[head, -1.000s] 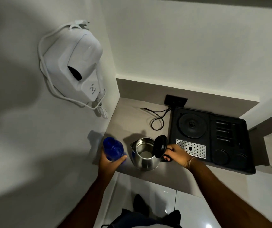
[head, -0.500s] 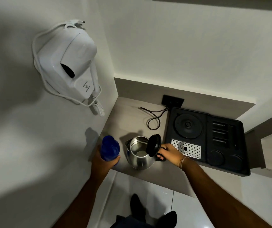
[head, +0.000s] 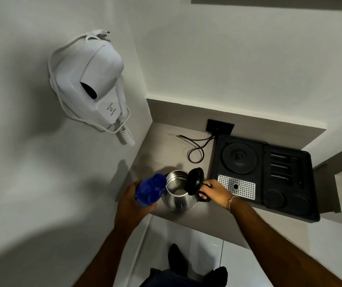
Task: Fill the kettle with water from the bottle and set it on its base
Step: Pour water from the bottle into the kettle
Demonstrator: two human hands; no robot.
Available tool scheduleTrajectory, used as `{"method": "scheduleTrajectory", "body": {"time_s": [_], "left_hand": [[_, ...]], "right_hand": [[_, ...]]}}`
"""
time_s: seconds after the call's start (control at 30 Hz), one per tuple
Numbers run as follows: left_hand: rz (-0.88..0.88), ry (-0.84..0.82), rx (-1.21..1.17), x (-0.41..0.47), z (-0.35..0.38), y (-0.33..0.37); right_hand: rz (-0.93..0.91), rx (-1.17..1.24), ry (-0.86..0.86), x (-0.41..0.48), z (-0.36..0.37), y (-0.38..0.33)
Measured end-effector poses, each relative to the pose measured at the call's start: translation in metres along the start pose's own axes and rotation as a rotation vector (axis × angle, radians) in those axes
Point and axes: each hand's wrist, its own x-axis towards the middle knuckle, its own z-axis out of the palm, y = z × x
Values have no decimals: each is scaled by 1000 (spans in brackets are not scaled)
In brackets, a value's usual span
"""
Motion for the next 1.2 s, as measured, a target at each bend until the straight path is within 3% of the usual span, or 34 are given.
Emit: {"method": "scheduleTrajectory", "body": {"time_s": [0.43,0.77,1.2], "left_hand": [[37,-26,108,-2,-8,-6],[-94,-61,330,0,-14,-6],[-125,-34,488,0,-16,9]], "right_hand": [[-9,0,-35,3,-3,4],[-3,-19,-39,3,-4,4],[19,-3,-30,-1,0,-5]]}}
